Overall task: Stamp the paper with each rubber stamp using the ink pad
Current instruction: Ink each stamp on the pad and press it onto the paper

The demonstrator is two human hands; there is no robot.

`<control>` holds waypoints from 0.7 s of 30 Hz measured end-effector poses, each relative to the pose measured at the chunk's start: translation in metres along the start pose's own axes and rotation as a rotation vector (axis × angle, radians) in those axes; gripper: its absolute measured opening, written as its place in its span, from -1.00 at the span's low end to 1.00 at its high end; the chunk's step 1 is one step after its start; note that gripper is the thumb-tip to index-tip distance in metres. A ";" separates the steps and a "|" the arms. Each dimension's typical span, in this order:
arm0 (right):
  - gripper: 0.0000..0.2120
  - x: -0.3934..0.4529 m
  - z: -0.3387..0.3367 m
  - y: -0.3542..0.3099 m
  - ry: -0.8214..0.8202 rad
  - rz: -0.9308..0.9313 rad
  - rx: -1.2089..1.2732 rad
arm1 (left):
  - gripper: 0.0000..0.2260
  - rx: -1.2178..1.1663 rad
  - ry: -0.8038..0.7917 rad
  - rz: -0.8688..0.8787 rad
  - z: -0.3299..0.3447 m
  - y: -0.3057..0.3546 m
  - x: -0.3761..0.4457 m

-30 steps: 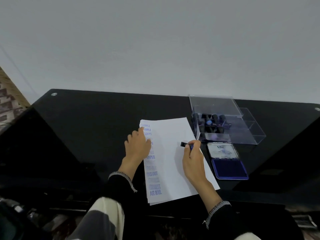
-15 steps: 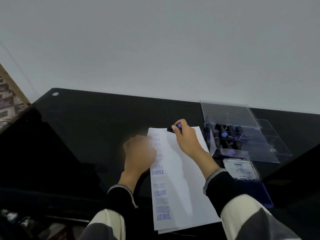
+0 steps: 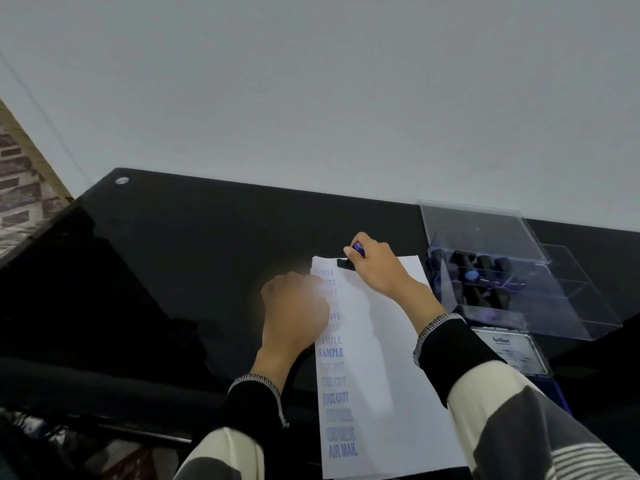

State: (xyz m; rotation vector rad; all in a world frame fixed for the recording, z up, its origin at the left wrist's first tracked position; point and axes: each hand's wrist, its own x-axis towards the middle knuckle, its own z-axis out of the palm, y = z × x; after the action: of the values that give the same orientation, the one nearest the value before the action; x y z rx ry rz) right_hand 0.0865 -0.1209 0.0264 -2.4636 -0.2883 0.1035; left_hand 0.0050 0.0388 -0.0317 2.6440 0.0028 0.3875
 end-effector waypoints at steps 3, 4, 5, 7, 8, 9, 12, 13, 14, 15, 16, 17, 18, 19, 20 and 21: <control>-0.81 0.002 -0.002 -0.002 -0.045 -0.013 -0.113 | -0.69 0.013 0.001 -0.001 0.000 0.001 0.000; -0.82 0.003 -0.004 -0.003 -0.060 -0.021 -0.151 | -0.69 0.022 -0.001 0.001 -0.001 0.001 0.000; -0.83 0.004 -0.004 -0.005 -0.073 -0.028 -0.185 | -0.68 0.031 -0.004 0.002 -0.001 0.001 0.000; -0.84 0.006 -0.004 -0.008 -0.093 -0.035 -0.241 | -0.66 0.046 -0.012 0.005 0.000 0.001 0.001; -0.84 0.007 -0.004 -0.009 -0.099 -0.037 -0.263 | -0.65 0.055 -0.015 0.008 0.000 0.001 0.001; -0.84 0.008 -0.003 -0.010 -0.104 -0.038 -0.279 | -0.65 0.063 -0.016 0.012 0.000 0.001 0.001; -0.80 0.008 -0.002 -0.011 -0.107 -0.043 -0.314 | -0.65 0.063 -0.009 0.014 0.000 0.002 0.001; -0.79 0.007 -0.002 -0.011 -0.102 -0.044 -0.315 | -0.65 0.063 -0.007 0.015 0.001 0.001 0.001; -0.79 0.007 -0.002 -0.011 -0.097 -0.045 -0.313 | -0.65 0.066 -0.007 0.015 0.001 0.001 0.001; -0.78 0.007 -0.002 -0.011 -0.091 -0.049 -0.309 | -0.64 0.070 -0.006 0.016 0.001 0.001 0.001; -0.78 0.008 -0.002 -0.010 -0.085 -0.054 -0.301 | -0.64 0.073 -0.005 0.017 0.001 0.001 0.001; -0.79 0.008 -0.002 -0.010 -0.077 -0.058 -0.285 | -0.64 0.074 -0.003 0.019 0.001 0.001 0.001; -0.80 0.008 -0.002 -0.010 -0.072 -0.061 -0.264 | -0.64 0.075 -0.003 0.020 0.001 0.001 0.001; -0.81 0.009 -0.002 -0.010 -0.069 -0.062 -0.245 | -0.64 0.076 -0.003 0.021 0.001 0.001 0.001; -0.81 0.009 -0.002 -0.010 -0.069 -0.061 -0.232 | -0.64 0.079 -0.004 0.023 0.001 0.001 0.001; -0.81 0.009 -0.002 -0.010 -0.070 -0.059 -0.224 | -0.64 0.083 -0.005 0.025 0.001 0.001 0.001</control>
State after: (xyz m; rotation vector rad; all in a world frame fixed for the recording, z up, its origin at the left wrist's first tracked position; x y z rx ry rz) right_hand 0.0935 -0.1124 0.0335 -2.6746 -0.4226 0.1397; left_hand 0.0063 0.0373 -0.0320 2.7297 -0.0160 0.3966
